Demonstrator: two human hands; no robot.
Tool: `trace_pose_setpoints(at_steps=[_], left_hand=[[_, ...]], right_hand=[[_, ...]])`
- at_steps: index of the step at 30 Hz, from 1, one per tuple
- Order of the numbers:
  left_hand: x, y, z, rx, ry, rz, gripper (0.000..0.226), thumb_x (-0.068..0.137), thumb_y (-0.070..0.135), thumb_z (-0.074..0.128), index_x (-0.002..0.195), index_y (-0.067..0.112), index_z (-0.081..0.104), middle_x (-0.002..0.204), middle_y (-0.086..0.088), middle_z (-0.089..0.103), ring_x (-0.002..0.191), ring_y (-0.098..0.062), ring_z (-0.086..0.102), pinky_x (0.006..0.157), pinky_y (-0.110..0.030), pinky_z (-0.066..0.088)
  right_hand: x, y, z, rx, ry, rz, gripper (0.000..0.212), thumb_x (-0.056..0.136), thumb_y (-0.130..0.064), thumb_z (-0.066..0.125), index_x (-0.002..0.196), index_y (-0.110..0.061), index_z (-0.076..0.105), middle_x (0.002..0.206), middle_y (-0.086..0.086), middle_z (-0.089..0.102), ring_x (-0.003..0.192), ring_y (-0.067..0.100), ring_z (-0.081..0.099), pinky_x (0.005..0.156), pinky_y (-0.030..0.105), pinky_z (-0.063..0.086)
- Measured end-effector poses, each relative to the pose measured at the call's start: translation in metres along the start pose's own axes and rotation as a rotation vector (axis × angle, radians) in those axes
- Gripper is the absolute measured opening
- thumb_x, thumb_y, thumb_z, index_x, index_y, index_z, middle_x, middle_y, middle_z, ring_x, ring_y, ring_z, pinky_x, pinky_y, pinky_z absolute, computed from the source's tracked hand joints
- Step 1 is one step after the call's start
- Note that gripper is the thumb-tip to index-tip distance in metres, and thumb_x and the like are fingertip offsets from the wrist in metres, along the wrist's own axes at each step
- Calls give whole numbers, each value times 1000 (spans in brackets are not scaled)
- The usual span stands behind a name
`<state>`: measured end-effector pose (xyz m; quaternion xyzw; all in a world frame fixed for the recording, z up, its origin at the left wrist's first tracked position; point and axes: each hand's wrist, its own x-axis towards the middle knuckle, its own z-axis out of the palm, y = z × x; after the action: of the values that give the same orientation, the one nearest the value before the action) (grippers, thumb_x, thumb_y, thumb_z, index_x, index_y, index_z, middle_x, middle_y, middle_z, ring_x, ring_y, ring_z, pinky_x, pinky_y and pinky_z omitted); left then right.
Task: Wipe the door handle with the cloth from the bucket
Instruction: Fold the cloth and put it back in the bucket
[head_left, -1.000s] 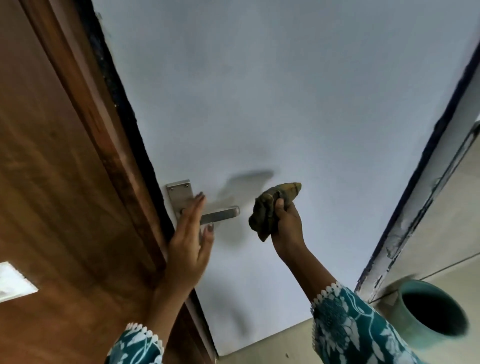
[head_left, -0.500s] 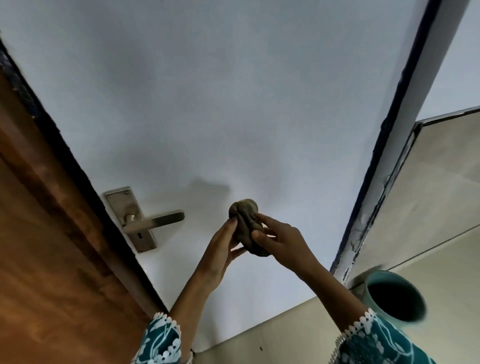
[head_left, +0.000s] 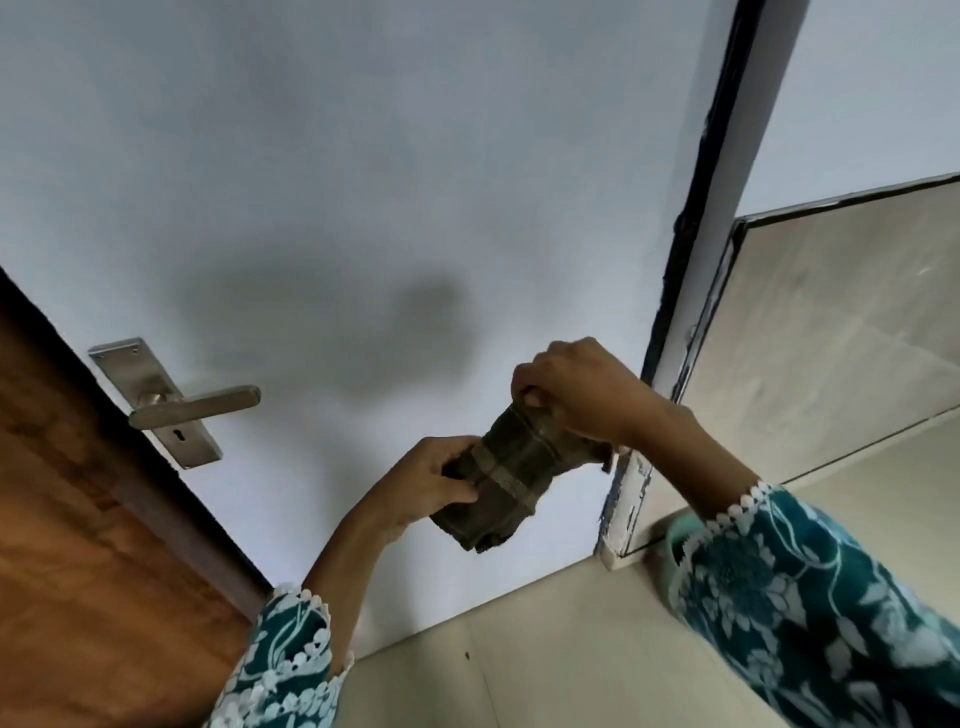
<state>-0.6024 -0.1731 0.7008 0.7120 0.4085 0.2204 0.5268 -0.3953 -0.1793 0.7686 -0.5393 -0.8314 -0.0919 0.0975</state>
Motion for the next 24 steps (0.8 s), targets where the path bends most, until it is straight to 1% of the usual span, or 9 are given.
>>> trace_pose_setpoints(at_steps=[4,7,10,12,15,17,18,21,24], left_hand=[[11,15,32,-69,-16,-60,33,82,14,70,114,8,62,110,-11,69,104,-28,64,94,-42,52],[19,15,52,-178,21,-74,32,85,19,67,114,8,62,111,-11,70,102,-27,66,91,-42,53],[27,5,61,-303,104,-104,26,87,18,64,111,8,65,106,-10,71,101,-28,66,88,-41,55],[35,-1,63,-410,135,-127,21,88,17,63,108,10,67,104,-9,72,100,-28,67,81,-36,57],[49,-6,63,-546,106,-150,18,89,14,62,105,11,68,104,-9,72,101,-27,67,77,-34,56],[60,-7,66,-577,41,-157,19,89,14,61,106,10,69,107,-10,72,102,-27,67,79,-34,56],[67,-7,69,-581,6,-159,20,89,14,61,107,10,69,109,-11,71,103,-27,67,80,-34,55],[84,-8,78,-572,-62,-166,22,89,15,60,109,9,68,111,-12,71,104,-27,66,83,-36,55],[99,-11,85,-524,-56,-175,16,90,14,60,102,13,70,101,-7,74,100,-27,68,76,-35,57]], right_hand=[[5,15,-3,20,-55,-102,21,87,-19,51,98,-27,67,92,-6,71,93,16,59,77,32,40],[-1,19,7,158,13,-31,24,86,-21,57,108,-25,67,103,-5,71,107,17,56,90,36,41],[-25,32,26,488,326,362,36,89,-27,59,124,-23,58,124,-1,63,119,19,50,101,36,38],[-50,37,48,766,446,745,38,93,-33,52,129,-21,52,125,1,61,111,18,55,93,31,41],[-88,40,92,1333,174,1179,54,91,-53,44,118,-7,55,121,16,61,98,22,57,87,38,48],[-107,39,114,1821,-31,1156,82,82,-65,49,125,5,52,113,21,57,97,26,56,89,37,47],[-112,39,119,1973,-98,1066,85,81,-65,49,128,4,52,112,20,57,102,28,57,96,39,44],[-112,45,119,2123,22,884,52,88,-39,59,127,-5,57,115,13,69,112,27,63,104,42,44],[-107,53,115,1835,289,1050,58,77,-8,73,129,-7,47,113,17,69,99,31,68,80,40,58]])
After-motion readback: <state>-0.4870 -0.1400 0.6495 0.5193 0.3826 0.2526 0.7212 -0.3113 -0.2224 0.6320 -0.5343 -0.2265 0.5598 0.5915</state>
